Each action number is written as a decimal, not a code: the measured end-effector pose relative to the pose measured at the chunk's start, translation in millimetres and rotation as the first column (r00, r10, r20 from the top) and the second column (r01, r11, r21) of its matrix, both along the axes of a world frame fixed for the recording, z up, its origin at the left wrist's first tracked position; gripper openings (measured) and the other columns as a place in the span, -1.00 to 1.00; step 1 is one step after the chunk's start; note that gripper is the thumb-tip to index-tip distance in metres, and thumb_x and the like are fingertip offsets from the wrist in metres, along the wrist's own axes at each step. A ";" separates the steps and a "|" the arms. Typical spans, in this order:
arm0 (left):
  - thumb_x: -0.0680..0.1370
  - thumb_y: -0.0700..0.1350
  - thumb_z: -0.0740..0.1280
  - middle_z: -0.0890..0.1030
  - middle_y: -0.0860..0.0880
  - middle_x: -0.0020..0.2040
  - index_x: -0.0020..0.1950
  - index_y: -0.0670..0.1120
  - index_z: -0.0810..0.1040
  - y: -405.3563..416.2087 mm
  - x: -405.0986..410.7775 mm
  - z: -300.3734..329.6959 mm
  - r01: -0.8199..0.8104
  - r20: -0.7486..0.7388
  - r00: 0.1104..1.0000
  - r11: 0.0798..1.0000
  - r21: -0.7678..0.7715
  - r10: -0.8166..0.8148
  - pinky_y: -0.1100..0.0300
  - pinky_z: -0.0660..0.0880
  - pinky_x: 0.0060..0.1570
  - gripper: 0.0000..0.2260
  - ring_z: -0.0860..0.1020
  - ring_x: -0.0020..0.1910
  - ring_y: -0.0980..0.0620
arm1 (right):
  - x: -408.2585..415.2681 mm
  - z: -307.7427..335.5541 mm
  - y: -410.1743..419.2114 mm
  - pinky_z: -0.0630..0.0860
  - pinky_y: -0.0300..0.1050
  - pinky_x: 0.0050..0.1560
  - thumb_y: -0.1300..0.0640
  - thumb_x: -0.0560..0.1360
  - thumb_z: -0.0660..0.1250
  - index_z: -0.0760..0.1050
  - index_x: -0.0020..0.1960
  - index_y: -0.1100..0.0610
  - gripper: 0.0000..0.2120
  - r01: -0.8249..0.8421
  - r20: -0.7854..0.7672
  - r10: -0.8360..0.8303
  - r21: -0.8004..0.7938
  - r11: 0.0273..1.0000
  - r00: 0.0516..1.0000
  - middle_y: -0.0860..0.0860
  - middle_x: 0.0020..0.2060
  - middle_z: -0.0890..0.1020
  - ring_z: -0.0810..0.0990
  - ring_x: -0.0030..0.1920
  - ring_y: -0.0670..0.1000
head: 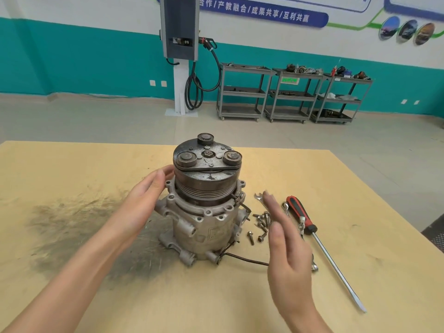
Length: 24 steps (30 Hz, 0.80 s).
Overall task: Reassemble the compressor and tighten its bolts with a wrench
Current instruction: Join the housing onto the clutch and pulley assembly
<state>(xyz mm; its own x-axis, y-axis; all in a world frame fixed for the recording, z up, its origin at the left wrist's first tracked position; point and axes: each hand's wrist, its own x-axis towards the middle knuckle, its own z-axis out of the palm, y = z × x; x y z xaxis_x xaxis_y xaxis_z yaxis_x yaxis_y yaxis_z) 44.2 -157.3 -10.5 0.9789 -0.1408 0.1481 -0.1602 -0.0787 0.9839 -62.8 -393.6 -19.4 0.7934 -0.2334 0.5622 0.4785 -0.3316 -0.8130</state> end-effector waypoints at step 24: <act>0.63 0.18 0.10 0.68 0.11 0.11 -0.03 0.23 0.70 -13.4 26.9 24.3 0.136 -0.175 0.976 0.990 0.019 -0.131 -0.22 0.28 0.40 -0.64 0.59 0.18 0.04 | -22.2 -14.0 19.0 0.35 0.10 0.36 -0.18 0.46 0.18 0.06 0.48 -0.24 -0.38 -0.143 -0.339 0.074 -0.186 0.972 0.938 -0.67 0.09 0.40 0.50 0.14 -0.27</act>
<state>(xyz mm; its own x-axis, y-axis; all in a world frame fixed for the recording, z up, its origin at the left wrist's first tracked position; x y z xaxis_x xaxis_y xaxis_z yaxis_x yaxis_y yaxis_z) 71.2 -170.7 13.8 0.9613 -0.2740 -0.0277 0.0007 -0.0982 0.9952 -84.9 -374.6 -33.4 0.9551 -0.0433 0.2931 0.2398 -0.4681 -0.8505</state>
